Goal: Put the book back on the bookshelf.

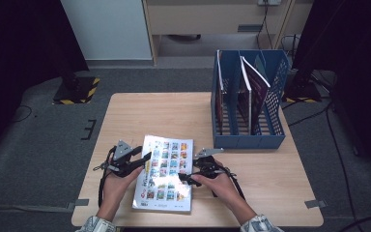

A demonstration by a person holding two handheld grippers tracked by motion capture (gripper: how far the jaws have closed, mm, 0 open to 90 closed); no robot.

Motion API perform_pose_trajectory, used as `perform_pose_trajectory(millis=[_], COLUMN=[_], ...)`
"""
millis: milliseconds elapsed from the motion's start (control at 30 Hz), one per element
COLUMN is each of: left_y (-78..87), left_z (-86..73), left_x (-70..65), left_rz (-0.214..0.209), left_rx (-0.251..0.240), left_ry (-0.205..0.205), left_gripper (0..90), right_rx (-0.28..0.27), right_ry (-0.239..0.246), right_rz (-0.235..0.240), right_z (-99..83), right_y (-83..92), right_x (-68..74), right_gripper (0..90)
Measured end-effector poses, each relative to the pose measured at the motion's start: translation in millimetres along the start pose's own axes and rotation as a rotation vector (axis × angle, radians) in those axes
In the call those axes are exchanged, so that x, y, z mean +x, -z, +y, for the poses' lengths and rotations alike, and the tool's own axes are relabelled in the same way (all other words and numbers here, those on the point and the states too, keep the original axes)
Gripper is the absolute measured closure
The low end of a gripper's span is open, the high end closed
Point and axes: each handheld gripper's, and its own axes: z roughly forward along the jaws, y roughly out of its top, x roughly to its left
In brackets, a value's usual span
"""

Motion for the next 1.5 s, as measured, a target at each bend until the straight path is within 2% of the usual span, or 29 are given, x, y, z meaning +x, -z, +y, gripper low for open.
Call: perform_pose_trajectory(millis=[100,133,233,333,533,600,767,867,1000,1033,1100,1233,1333,1500], left_y=[-5.3,-5.9,-14.4,-19.6,-24.0,-25.8,-27.2,-27.1,-27.8,-28.0,-28.1,-28.8,-29.5,-29.1], left_z=[-7.2,-9.3,-13.7,-17.7,-22.6,-24.9,-27.6,-29.6,-32.6,-33.1,-33.2,-31.5,-31.4,-31.6], left_x=[5.0,4.9,7.4,7.9,9.8,9.4,6.8,6.8,9.0,9.8,9.7,9.5,8.8,7.0], left_rz=[-0.004,0.000,-0.030,-0.055,-0.072,-0.078,-0.109,-0.108,-0.125,-0.127,-0.127,-0.128,-0.126,-0.115], left_rx=[0.050,0.079,0.128,0.162,0.185,0.205,0.205,0.201,0.190,0.189,0.188,0.200,0.204,0.198], left_ry=[-0.036,-0.022,-0.006,0.010,0.037,0.034,0.054,0.064,0.103,0.110,0.110,0.105,0.117,0.107], left_gripper=[39.7,39.5,36.0,36.7,34.8,32.8,33.8,34.1,34.1,34.0,33.9,33.4,32.9,32.5], right_rx=[0.000,0.000,-0.001,-0.001,0.000,-0.001,-0.006,-0.005,0.004,0.002,0.001,0.005,0.002,0.000], right_ry=[0.001,0.001,0.003,0.004,0.002,0.000,-0.007,-0.004,0.017,0.006,-0.020,-0.025,-0.049,-0.041], right_rz=[-0.001,0.000,-0.003,-0.003,0.003,0.003,-0.002,-0.004,-0.001,0.005,0.015,0.017,0.040,0.032], right_z=[0.0,0.0,0.0,0.0,0.3,0.5,1.4,3.6,6.2,7.1,10.0,14.2,16.5,19.9], right_y=[-0.1,-0.1,-0.2,-0.2,-0.2,-0.5,-2.2,-4.7,-8.1,-8.8,-11.0,-14.0,-16.2,-21.0], right_x=[0.0,0.0,0.1,0.1,-0.8,-0.7,0.4,-0.2,-0.4,-1.2,-2.6,-5.0,-6.9,-6.6], right_gripper=[9.4,9.4,9.4,9.4,9.4,9.4,9.4,9.6,9.6,9.8,10.6,13.9,15.3,24.8])
